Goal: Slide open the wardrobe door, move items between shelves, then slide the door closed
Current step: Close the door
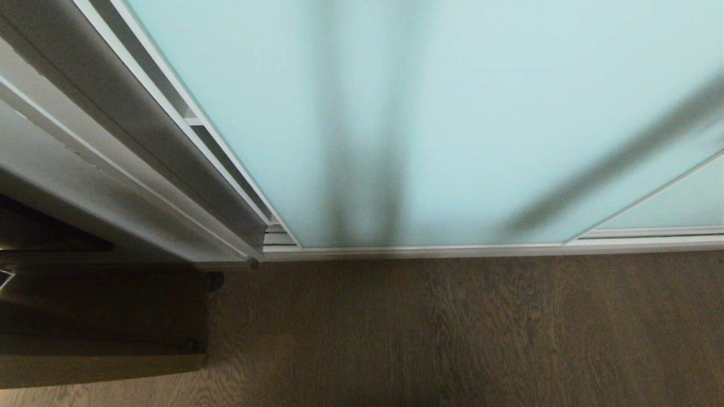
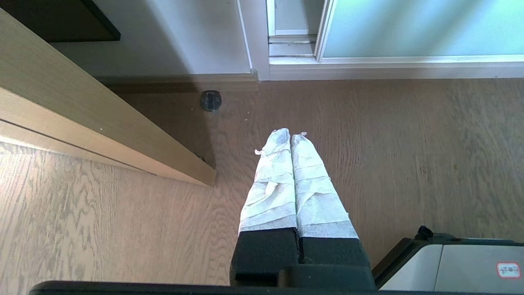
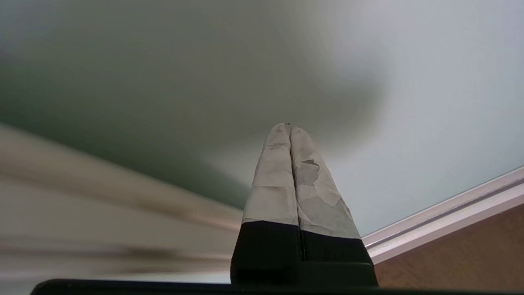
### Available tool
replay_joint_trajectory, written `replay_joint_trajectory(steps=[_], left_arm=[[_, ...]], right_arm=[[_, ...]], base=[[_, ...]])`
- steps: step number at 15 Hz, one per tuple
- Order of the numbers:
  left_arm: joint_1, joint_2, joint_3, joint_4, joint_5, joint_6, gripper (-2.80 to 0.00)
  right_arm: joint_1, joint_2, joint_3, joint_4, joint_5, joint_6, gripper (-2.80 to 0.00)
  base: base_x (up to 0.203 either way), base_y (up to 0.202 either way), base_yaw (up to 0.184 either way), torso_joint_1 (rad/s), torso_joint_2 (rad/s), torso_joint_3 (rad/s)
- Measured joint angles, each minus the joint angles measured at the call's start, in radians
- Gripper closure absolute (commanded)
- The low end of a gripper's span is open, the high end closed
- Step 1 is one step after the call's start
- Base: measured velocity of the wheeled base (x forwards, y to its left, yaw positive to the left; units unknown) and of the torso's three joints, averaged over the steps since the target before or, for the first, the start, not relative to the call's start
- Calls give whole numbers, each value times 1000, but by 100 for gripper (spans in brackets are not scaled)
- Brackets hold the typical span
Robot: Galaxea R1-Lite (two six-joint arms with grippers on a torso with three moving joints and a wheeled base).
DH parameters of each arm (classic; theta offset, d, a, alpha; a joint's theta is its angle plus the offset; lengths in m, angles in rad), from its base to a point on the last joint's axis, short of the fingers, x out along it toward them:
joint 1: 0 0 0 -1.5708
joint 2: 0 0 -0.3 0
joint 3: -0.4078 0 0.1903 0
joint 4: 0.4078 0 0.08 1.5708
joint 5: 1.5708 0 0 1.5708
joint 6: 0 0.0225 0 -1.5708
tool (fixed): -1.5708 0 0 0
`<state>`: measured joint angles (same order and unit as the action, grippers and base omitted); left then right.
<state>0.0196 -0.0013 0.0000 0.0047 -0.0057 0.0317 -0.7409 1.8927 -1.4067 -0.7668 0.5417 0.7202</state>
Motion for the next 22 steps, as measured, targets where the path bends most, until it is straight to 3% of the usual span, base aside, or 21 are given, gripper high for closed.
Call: replay_joint_trajectory(steps=[22], left_arm=[[0, 0, 0, 0, 0, 0, 0]], right_arm=[[105, -108, 82, 1, -1, -10, 0]], base=[[0, 0, 0, 0, 0, 0]])
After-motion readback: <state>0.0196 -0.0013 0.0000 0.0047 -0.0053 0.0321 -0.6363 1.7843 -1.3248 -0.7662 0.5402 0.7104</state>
